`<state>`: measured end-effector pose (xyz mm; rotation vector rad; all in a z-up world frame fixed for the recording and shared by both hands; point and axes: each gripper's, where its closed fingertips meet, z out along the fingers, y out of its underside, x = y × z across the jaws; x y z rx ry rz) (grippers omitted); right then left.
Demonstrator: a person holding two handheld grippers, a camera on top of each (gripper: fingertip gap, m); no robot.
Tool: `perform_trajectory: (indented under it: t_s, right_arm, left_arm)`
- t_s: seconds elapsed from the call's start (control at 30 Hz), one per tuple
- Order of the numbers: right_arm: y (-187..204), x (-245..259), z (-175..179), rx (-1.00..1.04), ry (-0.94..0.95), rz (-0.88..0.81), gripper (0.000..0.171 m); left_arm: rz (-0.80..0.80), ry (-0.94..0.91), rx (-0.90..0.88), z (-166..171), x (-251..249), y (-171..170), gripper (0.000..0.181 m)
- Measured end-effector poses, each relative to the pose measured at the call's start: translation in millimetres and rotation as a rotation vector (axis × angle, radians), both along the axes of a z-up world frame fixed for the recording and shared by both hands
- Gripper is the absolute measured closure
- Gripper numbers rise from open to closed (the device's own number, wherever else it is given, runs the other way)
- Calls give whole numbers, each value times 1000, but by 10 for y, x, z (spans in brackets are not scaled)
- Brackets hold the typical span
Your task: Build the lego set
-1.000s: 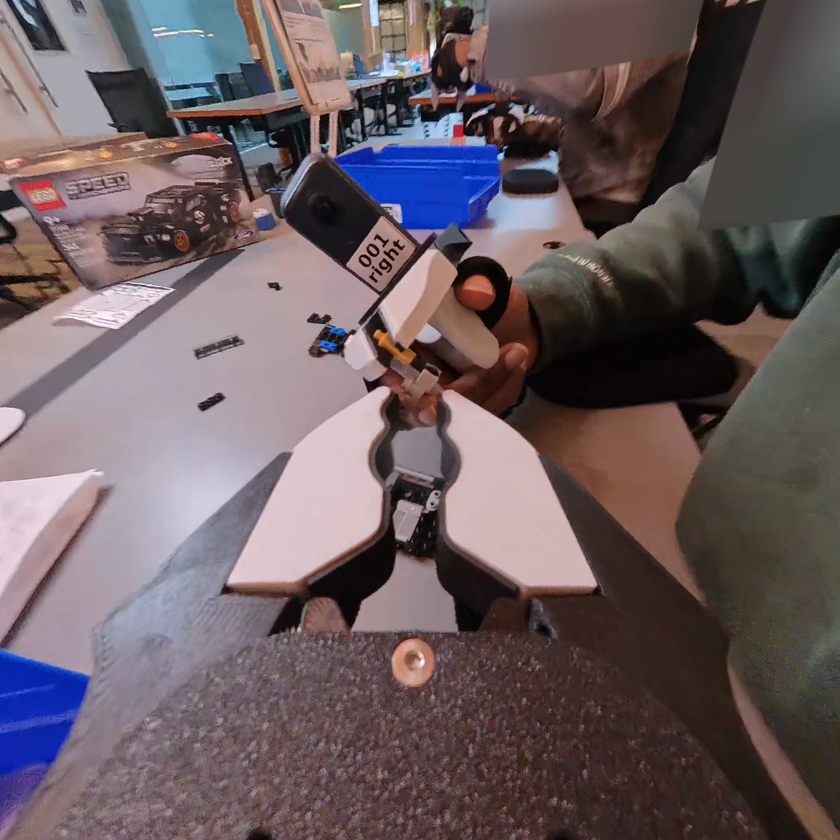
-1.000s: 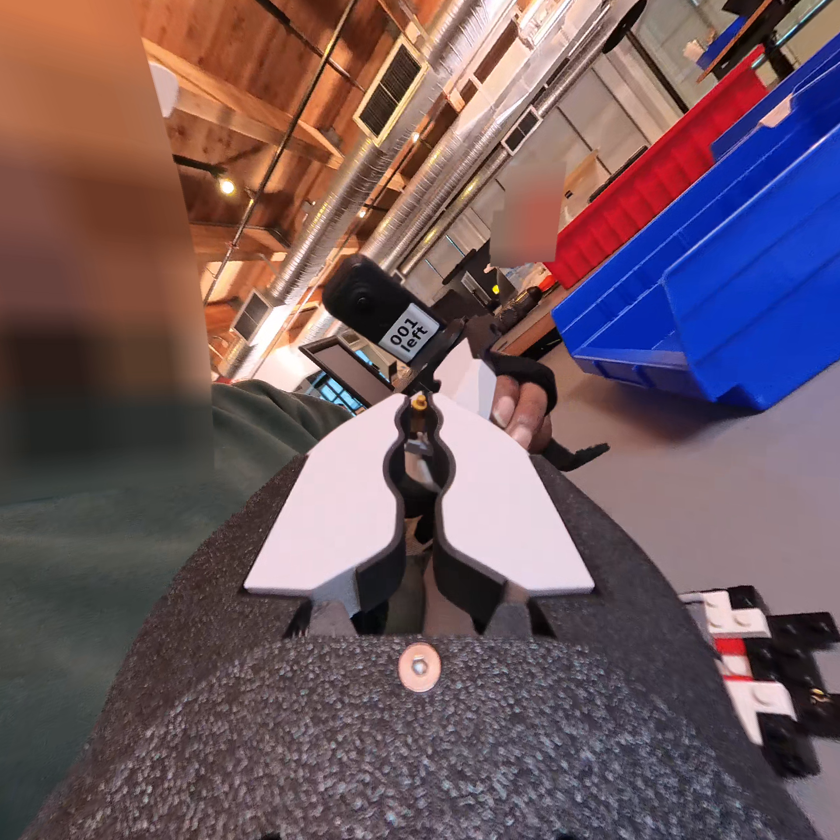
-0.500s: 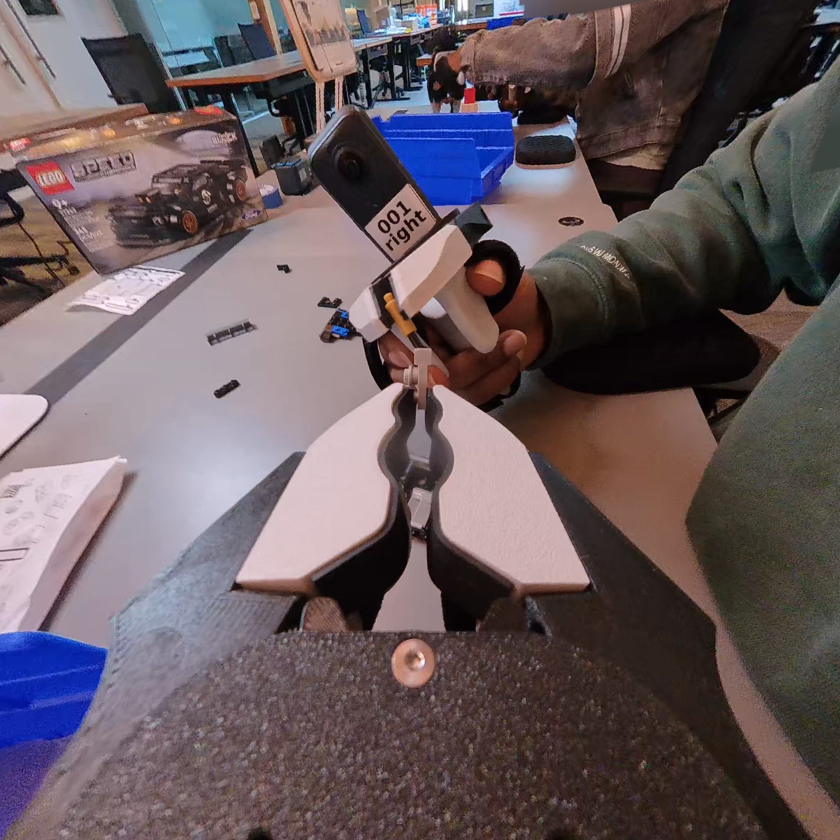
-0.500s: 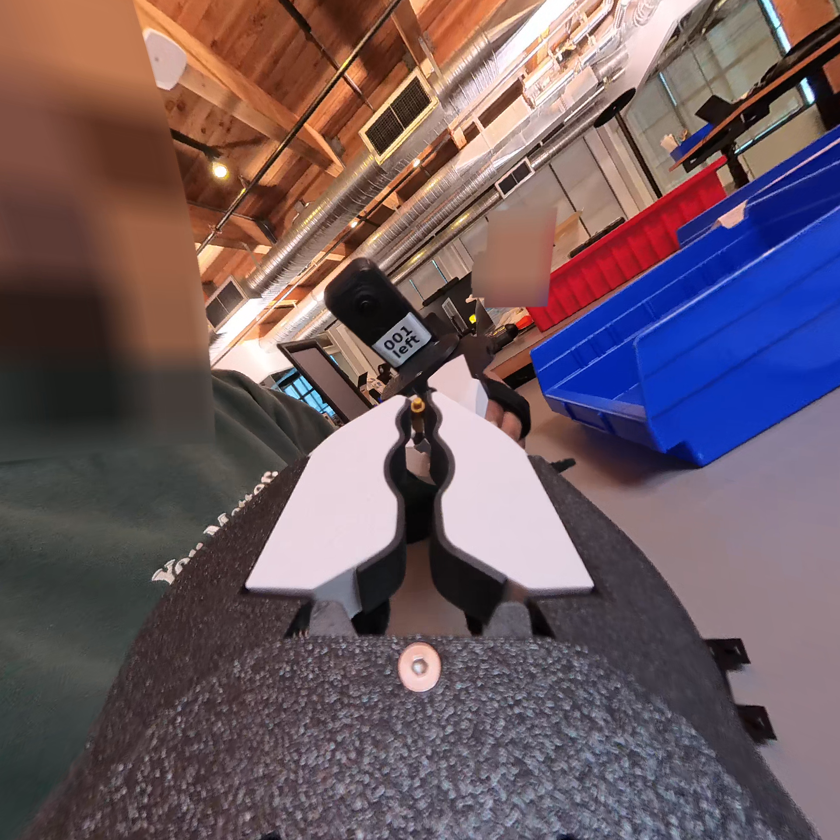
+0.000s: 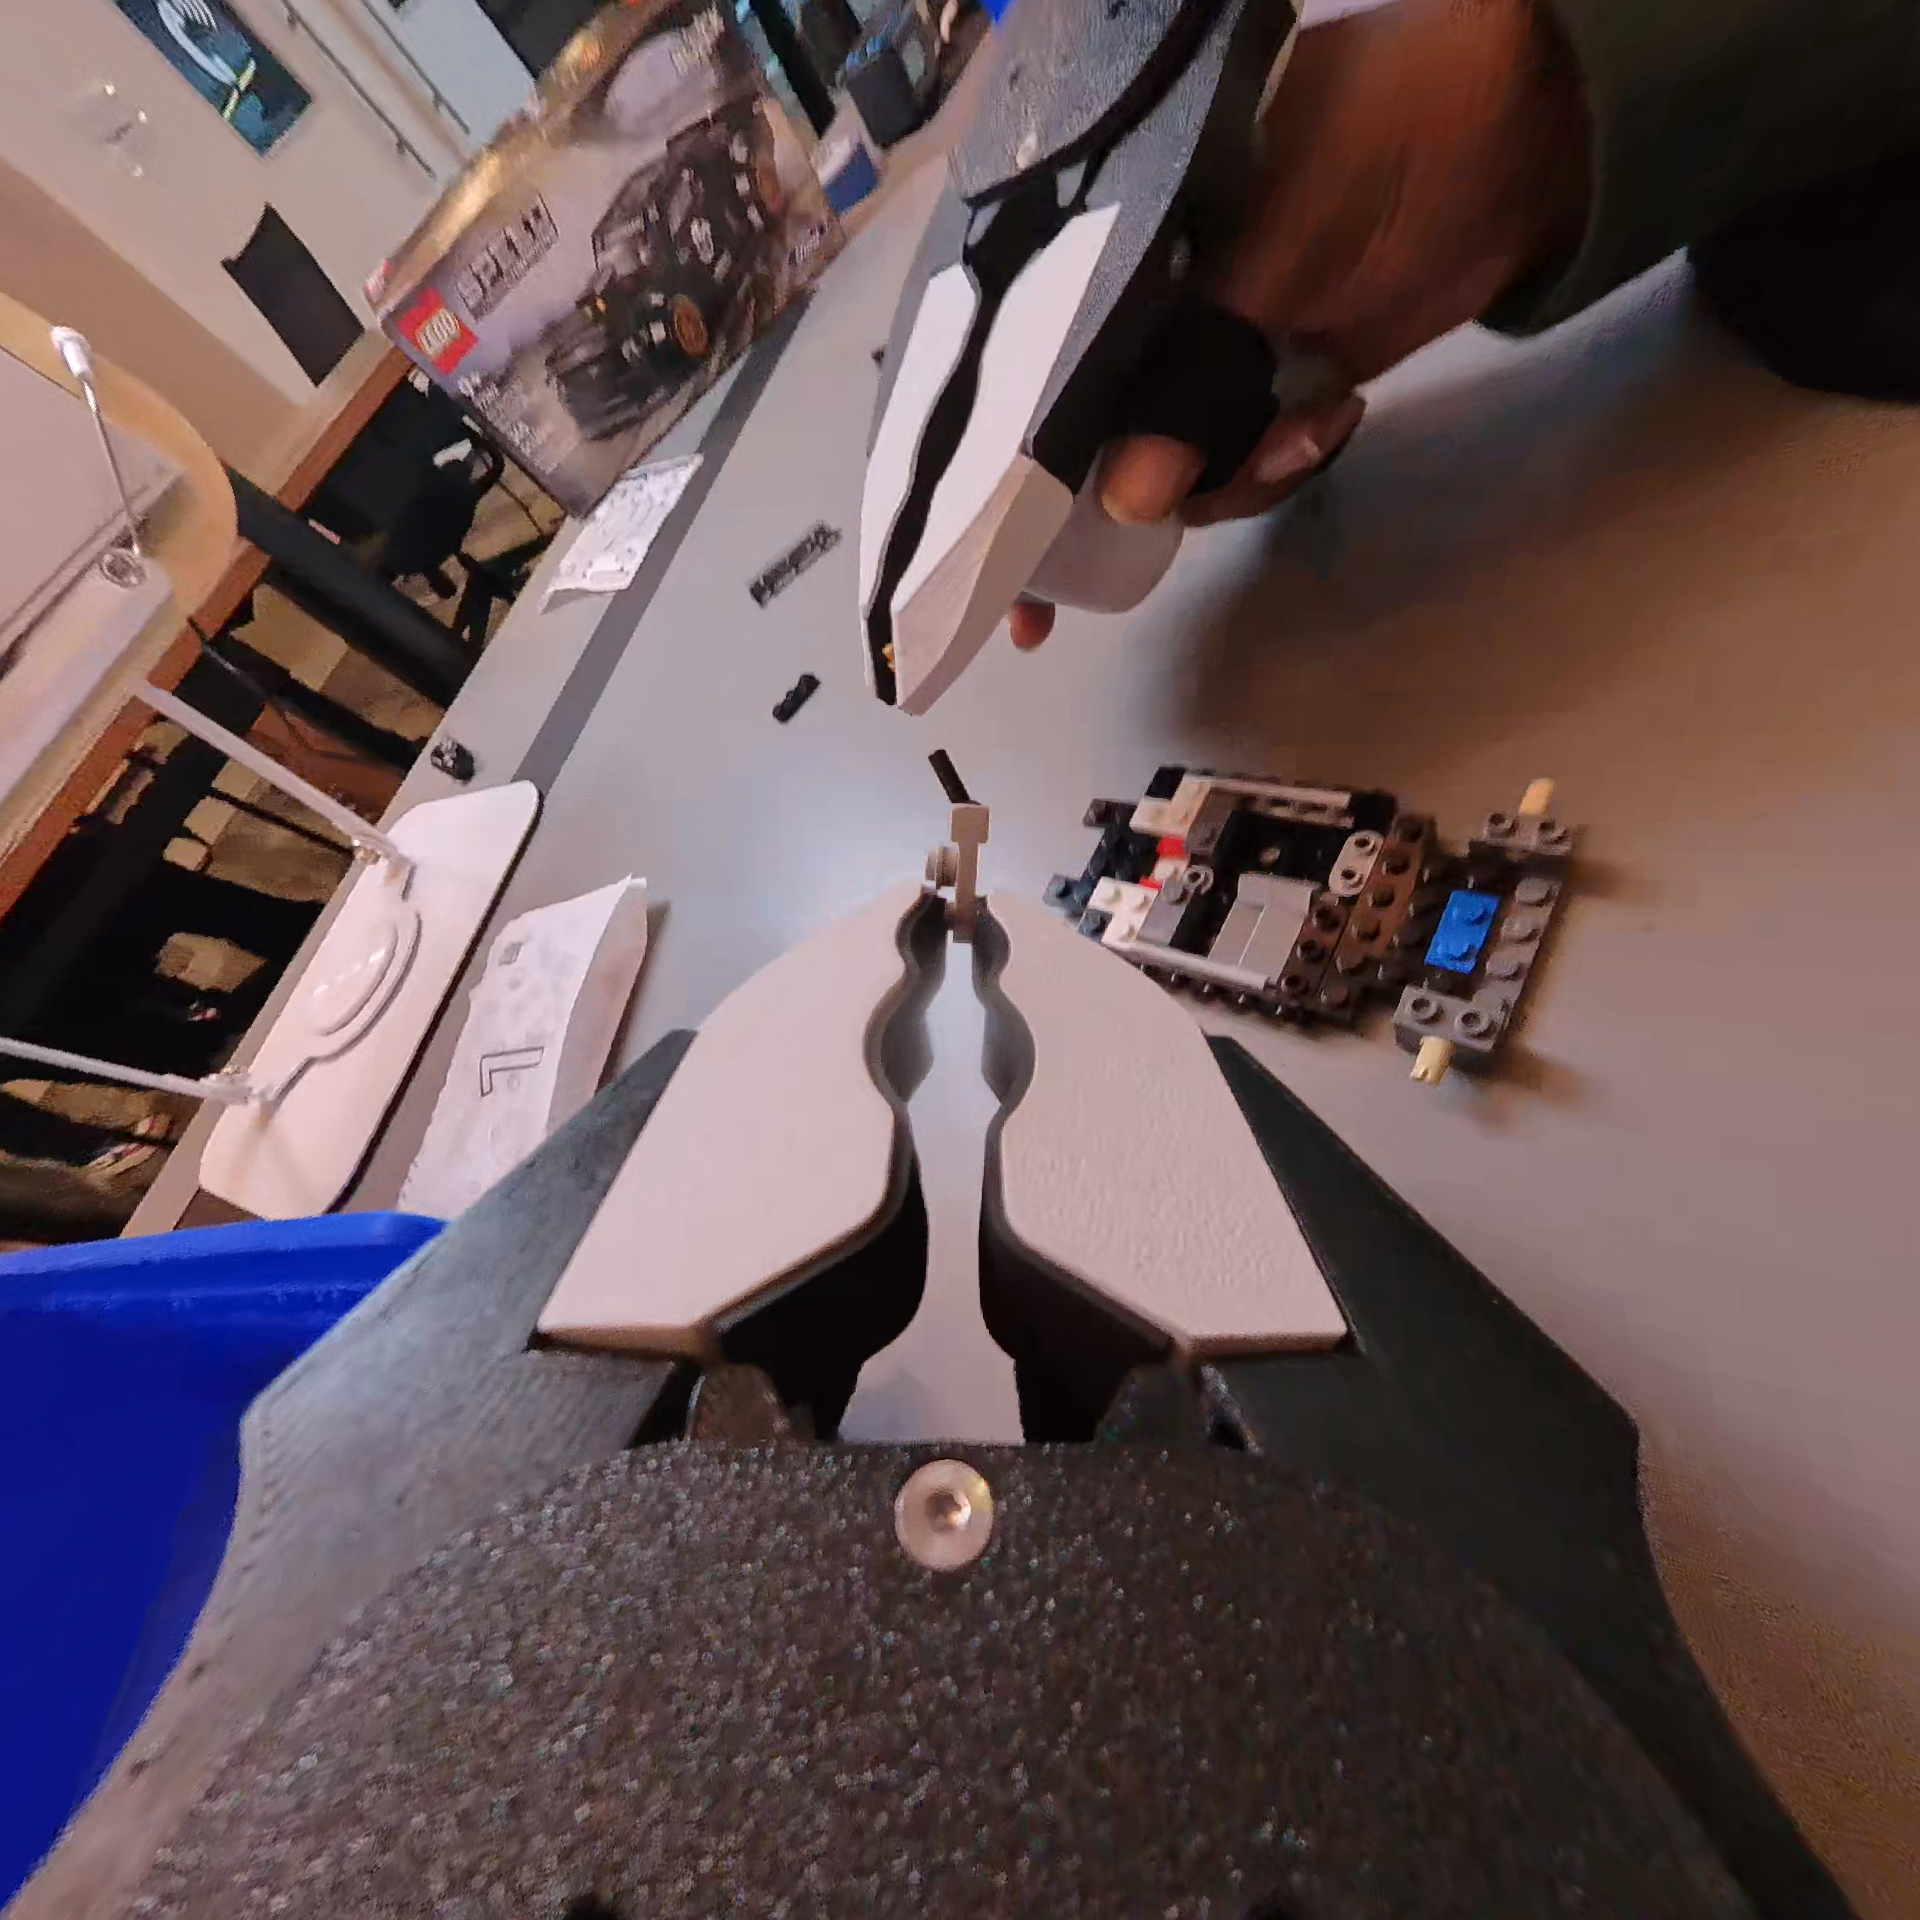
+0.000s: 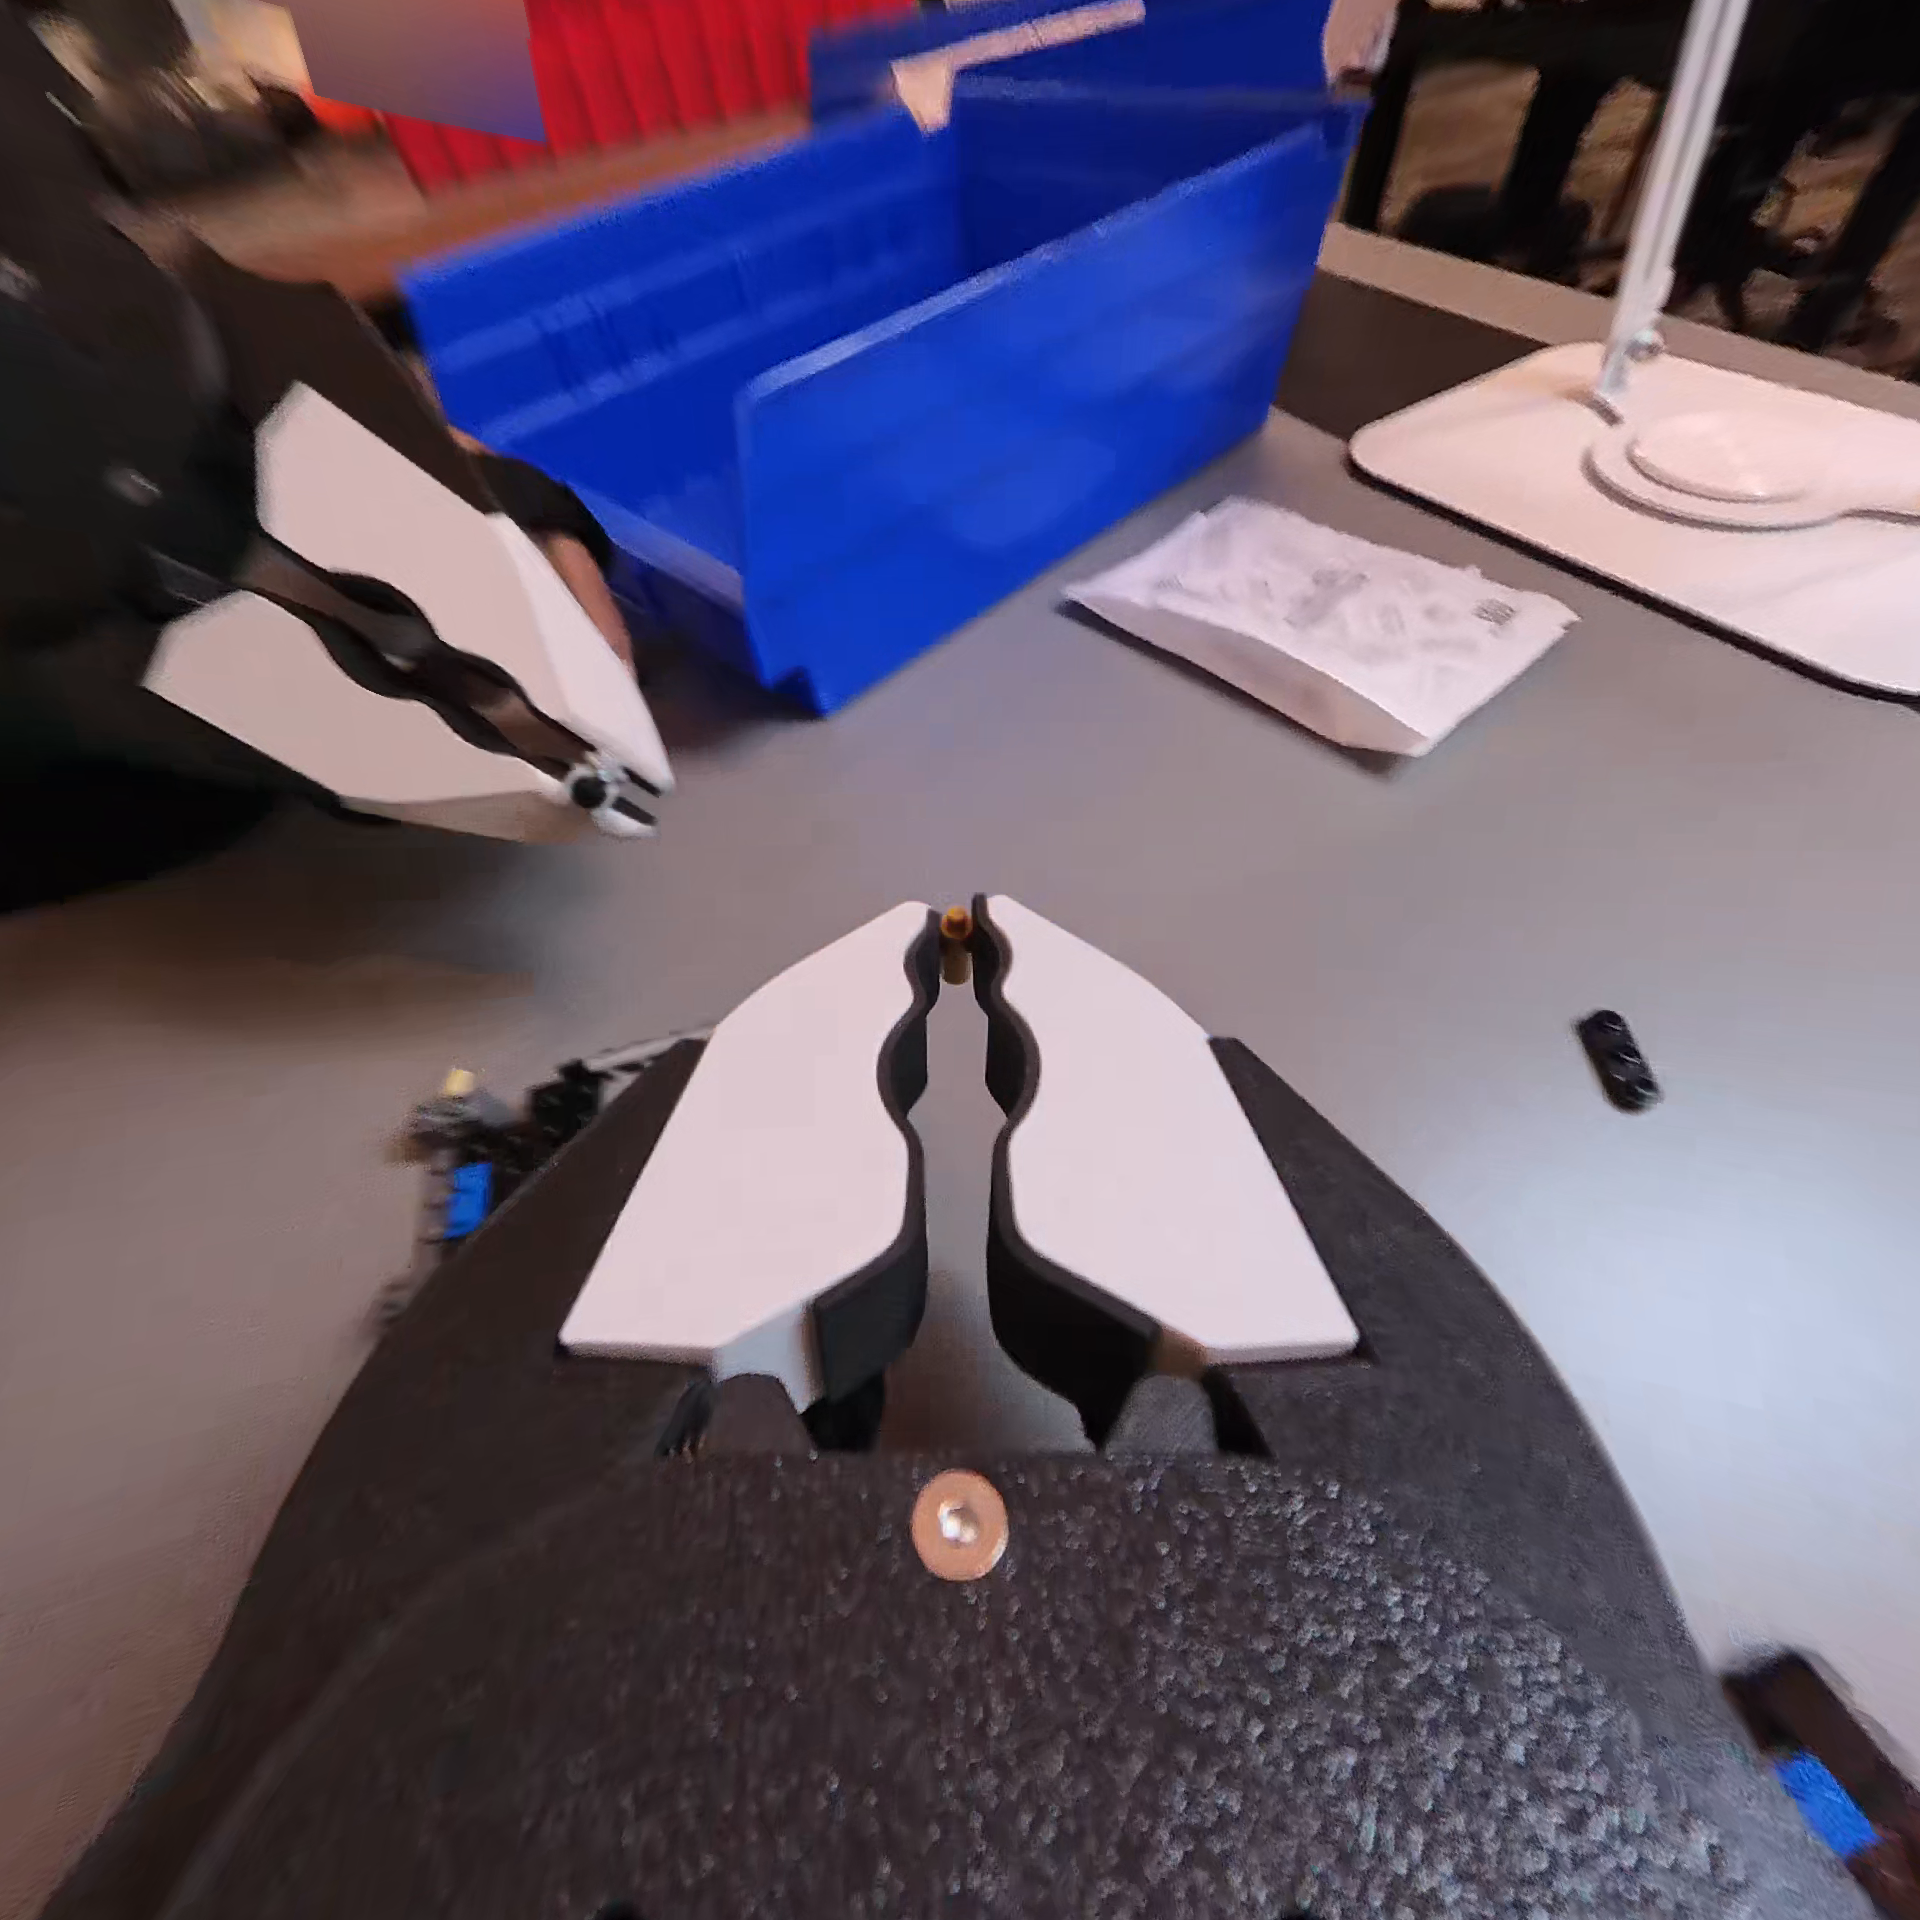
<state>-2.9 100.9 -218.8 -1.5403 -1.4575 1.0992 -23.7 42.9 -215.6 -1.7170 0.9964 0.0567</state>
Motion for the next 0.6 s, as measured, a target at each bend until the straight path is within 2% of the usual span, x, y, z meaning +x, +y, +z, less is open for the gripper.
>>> perform_trajectory:
  t_s: [0.07, 0.2, 0.27, 0.43, 0.6]
  right_arm:
    - [37, -14, -159, 66, -91, -19, 164]
    - [40, -18, -380, 132, -211, -28, 146]
    - [39, -27, -384, 148, -213, -29, 137]
    - [-84, -70, -263, 204, -145, 25, 132]
    - [-294, -170, -193, 483, -124, 105, 132]
  left_arm:
    - [26, 46, -13, -93, -52, 26, 176]
    - [37, 89, -29, -201, -116, 51, 176]
    - [35, 96, -38, -229, -126, 51, 176]
    - [-1, 116, -17, -237, -69, 27, 176]
    - [-29, 144, -6, -263, 10, 54, 176]
